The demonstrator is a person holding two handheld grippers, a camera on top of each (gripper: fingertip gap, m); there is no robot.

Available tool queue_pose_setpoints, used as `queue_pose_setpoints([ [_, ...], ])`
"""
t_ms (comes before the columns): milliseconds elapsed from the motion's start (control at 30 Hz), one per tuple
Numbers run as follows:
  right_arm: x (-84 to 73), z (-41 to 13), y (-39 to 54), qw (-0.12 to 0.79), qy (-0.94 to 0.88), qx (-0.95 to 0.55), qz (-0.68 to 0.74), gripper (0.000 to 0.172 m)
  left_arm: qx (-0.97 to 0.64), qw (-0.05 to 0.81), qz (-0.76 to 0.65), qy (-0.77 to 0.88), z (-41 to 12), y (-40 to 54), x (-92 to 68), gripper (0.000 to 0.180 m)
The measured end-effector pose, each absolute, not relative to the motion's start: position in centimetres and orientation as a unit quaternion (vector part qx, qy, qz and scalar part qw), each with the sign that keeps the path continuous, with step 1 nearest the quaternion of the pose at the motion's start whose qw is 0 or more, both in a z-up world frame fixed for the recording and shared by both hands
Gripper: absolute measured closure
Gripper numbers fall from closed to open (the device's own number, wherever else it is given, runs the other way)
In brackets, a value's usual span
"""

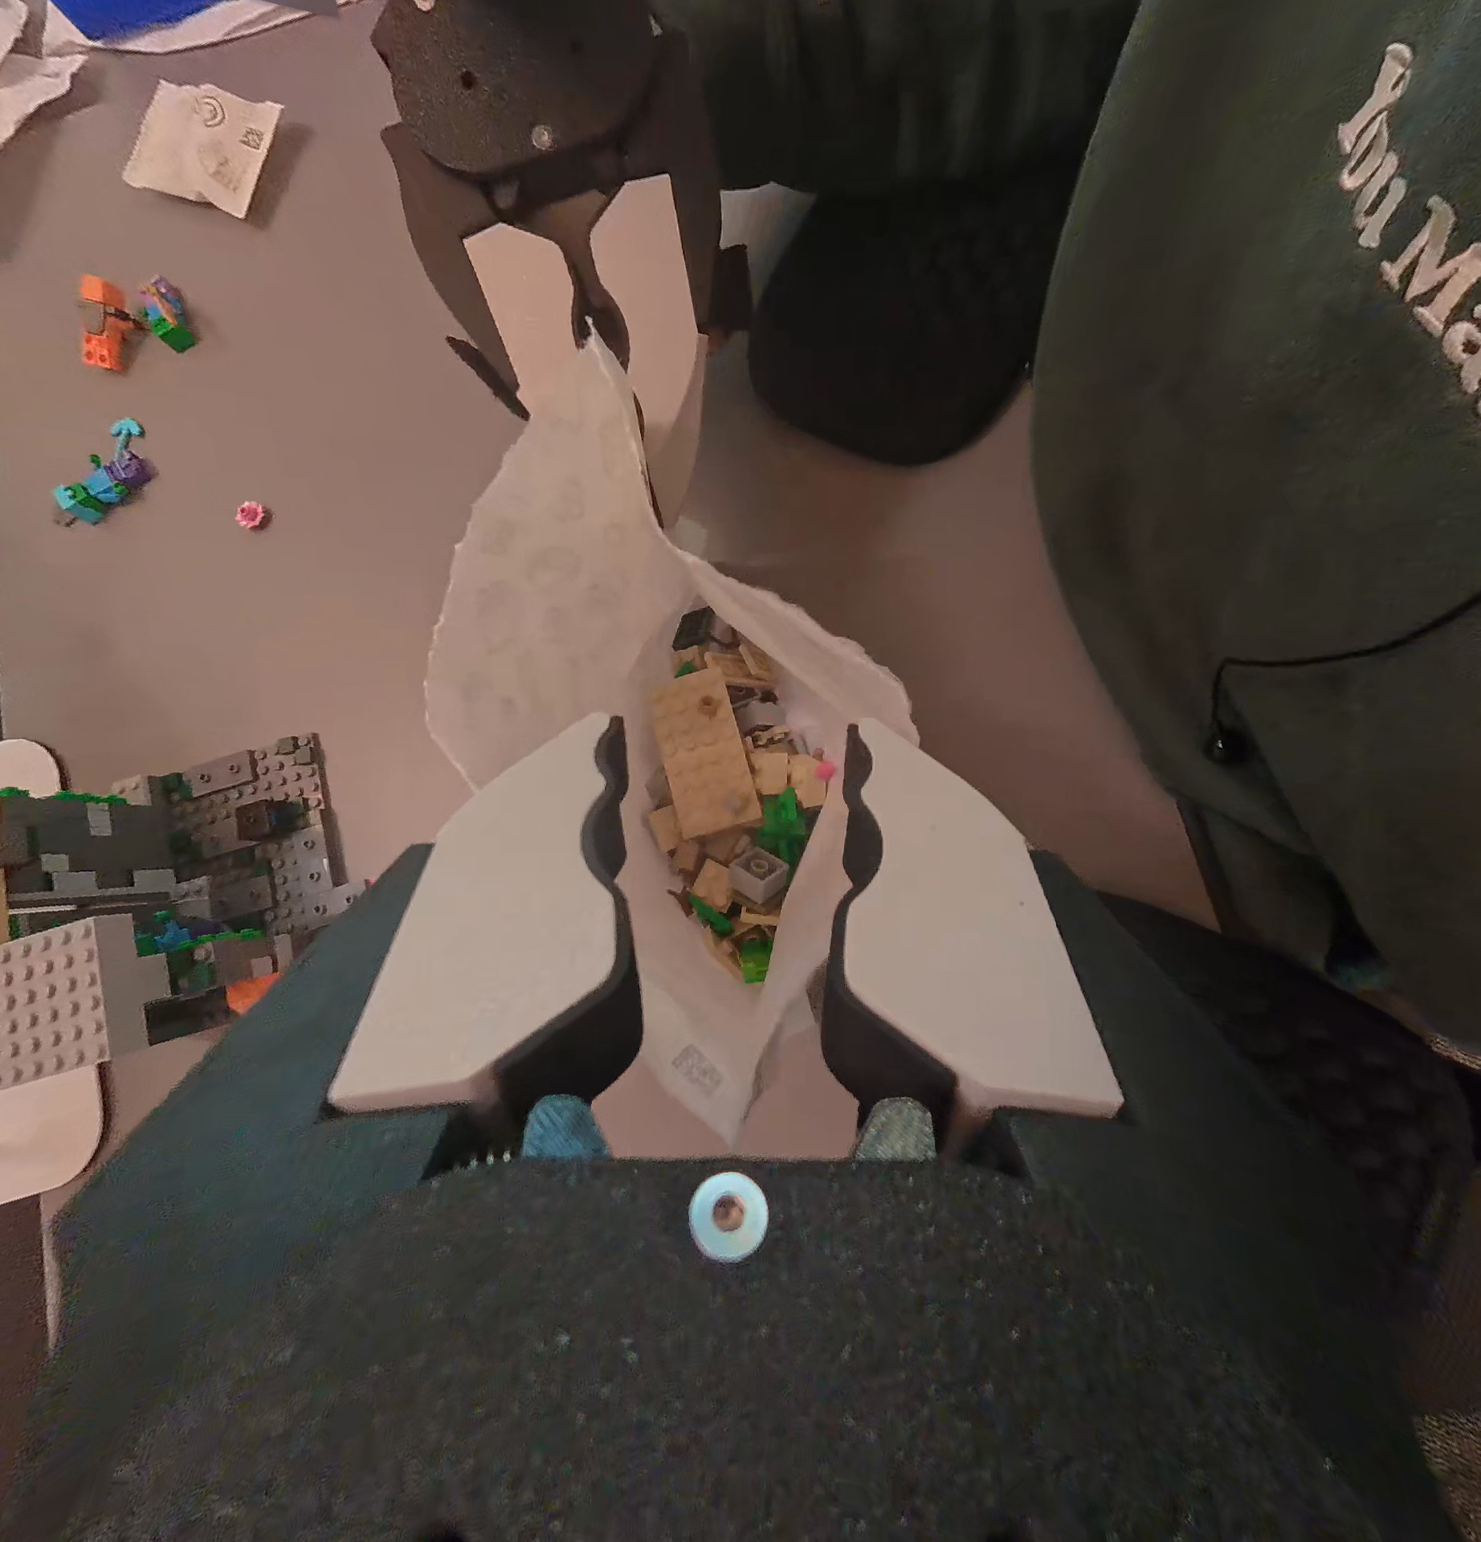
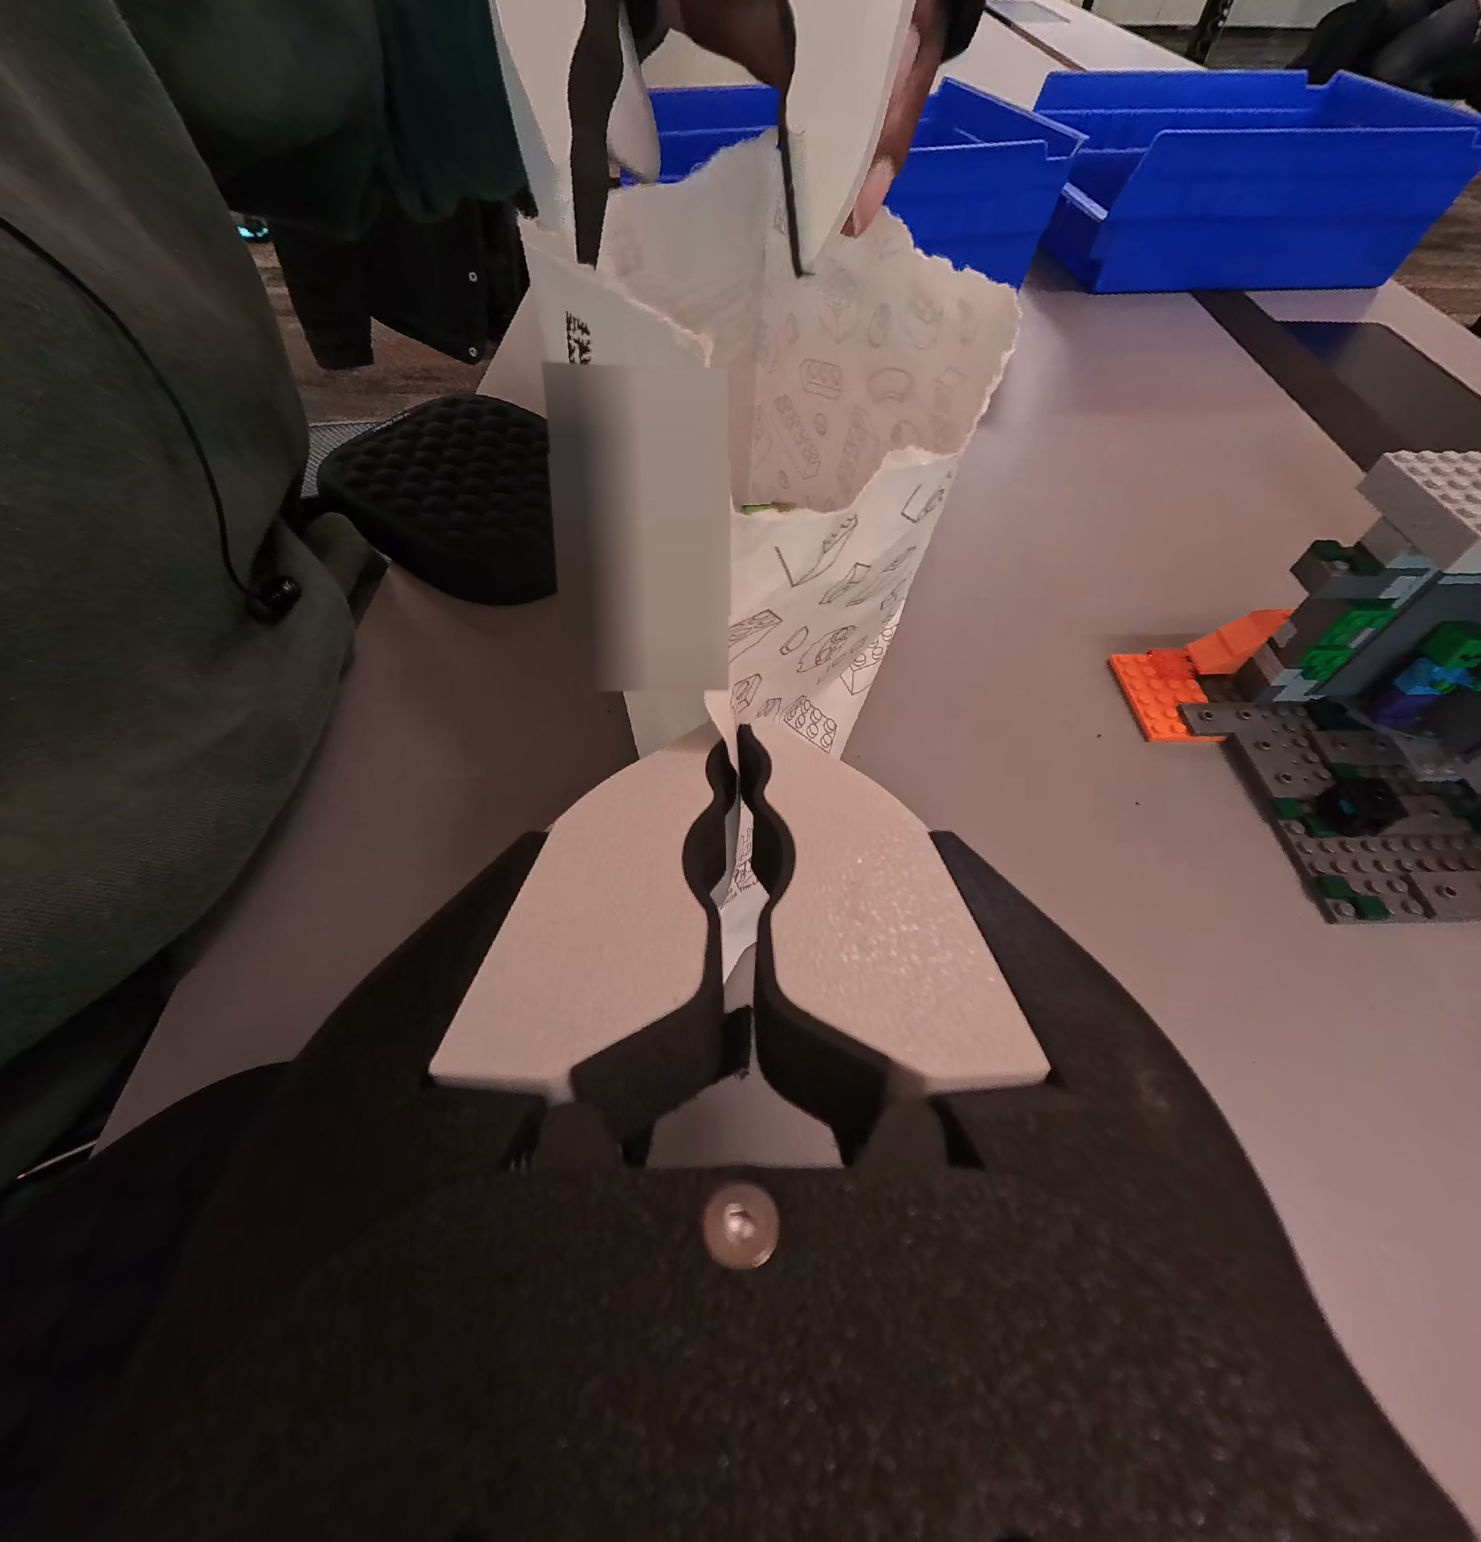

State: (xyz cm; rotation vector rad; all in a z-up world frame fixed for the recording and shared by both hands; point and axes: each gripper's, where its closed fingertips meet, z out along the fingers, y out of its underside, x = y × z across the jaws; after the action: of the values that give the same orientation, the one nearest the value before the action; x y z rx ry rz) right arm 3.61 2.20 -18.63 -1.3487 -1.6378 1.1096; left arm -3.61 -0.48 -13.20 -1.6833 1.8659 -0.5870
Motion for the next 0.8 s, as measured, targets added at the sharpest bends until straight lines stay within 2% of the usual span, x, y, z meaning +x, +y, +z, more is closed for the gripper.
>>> queue_pose_setpoints([
  [33,3.6,-18.6,2.2,0.365,-0.637,-0.525,0.431,0.172,-0.627,0.276,-0.219,0.694,-13.2,-0.4,-3.8,0.131],
  [300,3.6,-18.6,2.1,0.365,-0.638,-0.524,0.431,0.172,-0.627,0.299,-0.213,0.688,-12.1,0.0,-4.9,0.128],
  [500,3.7,-18.6,2.2,0.365,-0.637,-0.525,0.431,0.172,-0.637,0.380,-0.239,0.626,-10.3,0.6,-7.6,0.123],
  [633,3.7,-18.6,2.2,0.364,-0.635,-0.523,0.437,0.172,-0.667,0.422,-0.267,0.553,-11.9,0.4,-10.9,0.119],
  [733,3.7,-18.6,2.2,0.362,-0.633,-0.522,0.442,0.172,-0.696,0.433,-0.237,0.521,-15.5,0.8,-12.4,0.128],
  [800,3.6,-18.6,2.2,0.360,-0.632,-0.523,0.444,0.172,-0.692,0.454,-0.243,0.506,-17.1,0.8,-11.4,0.144],
])
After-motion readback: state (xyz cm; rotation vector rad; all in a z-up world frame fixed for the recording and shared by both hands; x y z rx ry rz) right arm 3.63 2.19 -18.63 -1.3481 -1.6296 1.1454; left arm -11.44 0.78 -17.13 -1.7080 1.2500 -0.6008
